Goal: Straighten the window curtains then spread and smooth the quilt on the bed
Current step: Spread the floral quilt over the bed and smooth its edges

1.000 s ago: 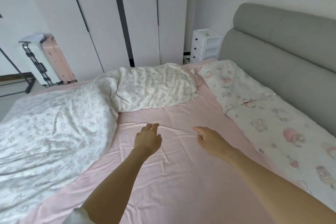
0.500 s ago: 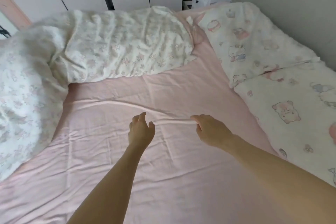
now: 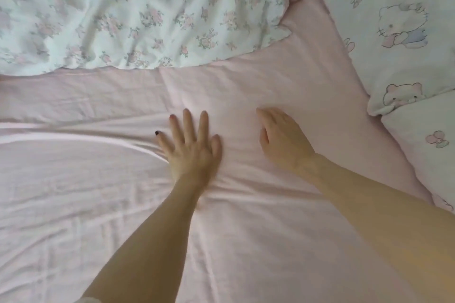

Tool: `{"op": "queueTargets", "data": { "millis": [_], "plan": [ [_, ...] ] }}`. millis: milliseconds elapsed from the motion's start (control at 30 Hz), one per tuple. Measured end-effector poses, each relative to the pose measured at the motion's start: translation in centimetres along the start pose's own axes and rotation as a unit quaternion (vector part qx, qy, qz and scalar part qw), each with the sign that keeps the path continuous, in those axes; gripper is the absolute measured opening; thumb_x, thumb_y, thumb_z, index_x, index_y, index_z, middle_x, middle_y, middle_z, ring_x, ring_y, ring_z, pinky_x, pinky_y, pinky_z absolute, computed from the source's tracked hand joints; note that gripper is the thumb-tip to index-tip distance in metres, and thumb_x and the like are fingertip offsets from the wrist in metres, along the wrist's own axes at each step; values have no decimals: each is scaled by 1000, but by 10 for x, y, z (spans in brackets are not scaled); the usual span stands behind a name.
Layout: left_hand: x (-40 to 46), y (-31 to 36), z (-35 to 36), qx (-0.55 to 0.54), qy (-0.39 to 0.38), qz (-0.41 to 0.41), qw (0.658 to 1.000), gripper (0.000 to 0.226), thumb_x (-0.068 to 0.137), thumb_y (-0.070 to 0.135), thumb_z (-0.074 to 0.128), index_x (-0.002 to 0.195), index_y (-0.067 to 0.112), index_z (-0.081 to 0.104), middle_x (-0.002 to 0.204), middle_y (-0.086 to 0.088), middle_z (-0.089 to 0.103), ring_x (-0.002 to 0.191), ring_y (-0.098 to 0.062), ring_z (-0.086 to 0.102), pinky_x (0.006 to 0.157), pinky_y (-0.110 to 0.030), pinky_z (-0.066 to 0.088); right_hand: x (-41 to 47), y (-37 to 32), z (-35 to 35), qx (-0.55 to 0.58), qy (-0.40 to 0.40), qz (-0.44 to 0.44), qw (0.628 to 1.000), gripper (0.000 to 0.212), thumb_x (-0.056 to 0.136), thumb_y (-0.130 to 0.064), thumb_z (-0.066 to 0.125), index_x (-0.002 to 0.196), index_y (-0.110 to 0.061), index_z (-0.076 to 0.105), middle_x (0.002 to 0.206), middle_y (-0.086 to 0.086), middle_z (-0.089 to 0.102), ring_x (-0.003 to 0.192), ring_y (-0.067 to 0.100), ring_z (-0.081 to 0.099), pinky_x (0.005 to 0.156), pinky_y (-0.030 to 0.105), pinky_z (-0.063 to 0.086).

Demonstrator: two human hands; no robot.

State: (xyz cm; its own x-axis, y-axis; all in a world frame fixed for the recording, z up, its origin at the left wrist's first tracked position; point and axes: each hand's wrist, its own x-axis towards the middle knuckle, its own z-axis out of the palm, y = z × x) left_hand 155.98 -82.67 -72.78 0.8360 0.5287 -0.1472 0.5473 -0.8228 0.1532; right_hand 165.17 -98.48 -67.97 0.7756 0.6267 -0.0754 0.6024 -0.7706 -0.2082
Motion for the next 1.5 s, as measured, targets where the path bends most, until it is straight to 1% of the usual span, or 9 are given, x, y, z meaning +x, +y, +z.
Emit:
{"op": "queueTargets", "data": {
  "millis": [133, 267, 400, 567, 933, 1067, 1233, 1367, 1500],
  "plan": [
    [0, -4, 10, -13, 48, 2, 999, 61, 88, 51, 17, 147, 36, 13, 160, -4, 10, 146, -32, 3, 112, -60, -1, 64, -9, -7, 264, 78, 121, 954, 47, 90, -7, 41, 137, -5, 39, 125, 17, 55, 114, 31, 51, 98, 36, 38],
    [1, -5, 14, -18, 57, 6, 998, 62, 87, 49, 24, 146, 32, 24, 157, -7, 20, 145, -35, 12, 112, -61, 6, 147, -21, -35, 744, 113, 322, 575, 34, 89, -6, 43, 121, 3, 50, 105, 23, 63, 98, 33, 62, 95, 36, 46],
    [7, -6, 14, -21, 69, 11, 997, 62, 85, 46, 31, 144, 28, 34, 154, -9, 29, 142, -38, 21, 110, -63, 13, 185, -31, -41, 843, 80, 306, 435, 33, 90, -30, 57, 109, -4, 54, 96, 12, 61, 88, 24, 61, 83, 37, 52],
    [9, -6, 16, -20, 70, 16, 997, 62, 84, 45, 34, 142, 27, 37, 152, -10, 33, 141, -38, 25, 109, -64, 16, 201, -32, -35, 842, 62, 313, 435, 38, 87, -31, 62, 118, -11, 55, 106, 7, 66, 97, 24, 65, 75, 36, 57],
    [12, -6, 13, -41, 72, 9, 996, 63, 85, 52, 19, 146, 34, 23, 158, -3, 16, 146, -30, 5, 114, -58, -1, 86, -32, -4, 694, 124, 328, 629, 26, 90, -18, 57, 114, -9, 53, 118, 9, 60, 105, 23, 61, 86, 41, 56],
    [2, -15, 15, -39, 43, 33, 998, 65, 89, 54, 12, 148, 28, 18, 160, -3, 10, 147, -27, -4, 115, -52, -10, 24, -53, 3, 745, 109, 314, 578, 18, 92, -13, 55, 110, -10, 52, 115, 11, 58, 87, 17, 63, 60, 29, 59],
    [-57, -28, 0, -213, -33, 18, 976, 54, 94, 24, 37, 146, 11, 29, 154, -8, 26, 145, -25, 10, 119, -40, -2, -72, -91, 15, 783, 73, 326, 525, 20, 91, -10, 55, 110, -16, 54, 121, 9, 59, 100, 21, 62, 69, 35, 58],
    [-128, -23, -44, -601, -120, -195, 766, 44, 89, 3, 30, 127, 7, 52, 125, -14, 59, 117, -35, 54, 81, -42, 54, -144, -122, -11, 797, 45, 334, 500, 34, 90, -9, 56, 124, -9, 51, 125, 14, 59, 107, 26, 61, 67, 31, 59],
    [-190, -29, -87, -870, -139, -265, 392, 41, 94, 26, 33, 123, 11, 58, 127, -16, 60, 117, -37, 56, 100, -53, 43, -207, -141, -48, 780, 45, 311, 541, 34, 89, -7, 56, 123, -11, 51, 121, 10, 60, 105, 24, 62, 63, 28, 59]
  ]
}}
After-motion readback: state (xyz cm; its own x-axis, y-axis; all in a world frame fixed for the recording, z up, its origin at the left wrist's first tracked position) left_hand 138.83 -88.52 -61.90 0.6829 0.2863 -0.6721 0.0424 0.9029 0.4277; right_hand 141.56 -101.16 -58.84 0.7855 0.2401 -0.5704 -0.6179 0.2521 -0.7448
